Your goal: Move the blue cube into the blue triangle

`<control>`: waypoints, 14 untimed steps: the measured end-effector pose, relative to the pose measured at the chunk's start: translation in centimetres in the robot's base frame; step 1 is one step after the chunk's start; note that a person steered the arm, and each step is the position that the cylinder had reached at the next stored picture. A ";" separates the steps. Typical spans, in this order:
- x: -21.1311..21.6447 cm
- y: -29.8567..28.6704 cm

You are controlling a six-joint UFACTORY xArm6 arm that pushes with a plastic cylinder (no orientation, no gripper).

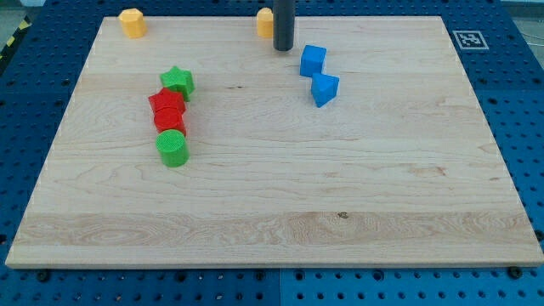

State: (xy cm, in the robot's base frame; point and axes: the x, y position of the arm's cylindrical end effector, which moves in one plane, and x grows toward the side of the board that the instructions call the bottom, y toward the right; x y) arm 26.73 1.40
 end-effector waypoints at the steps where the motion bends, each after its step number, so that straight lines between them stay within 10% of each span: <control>1: 0.0 1.5; 14: 4.8 3.1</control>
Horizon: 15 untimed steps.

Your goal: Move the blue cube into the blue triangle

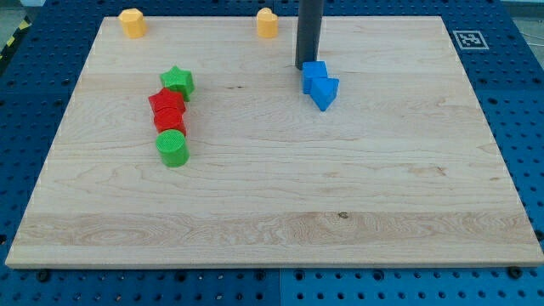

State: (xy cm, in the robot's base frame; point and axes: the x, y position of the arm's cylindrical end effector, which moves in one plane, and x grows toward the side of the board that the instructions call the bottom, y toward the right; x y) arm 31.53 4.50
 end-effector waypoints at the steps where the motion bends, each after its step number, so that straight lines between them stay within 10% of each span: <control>1: 0.1 -0.6; 15: 11.5 -3.5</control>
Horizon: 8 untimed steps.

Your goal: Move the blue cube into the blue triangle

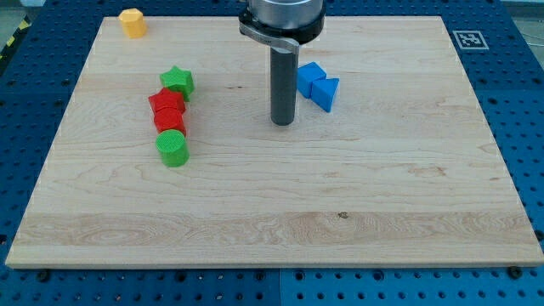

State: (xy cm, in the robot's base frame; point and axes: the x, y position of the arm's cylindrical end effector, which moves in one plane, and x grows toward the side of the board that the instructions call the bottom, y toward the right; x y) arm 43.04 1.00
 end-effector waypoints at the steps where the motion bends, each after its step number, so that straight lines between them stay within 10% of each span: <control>1: 0.2 0.0; 8: 5.4 0.0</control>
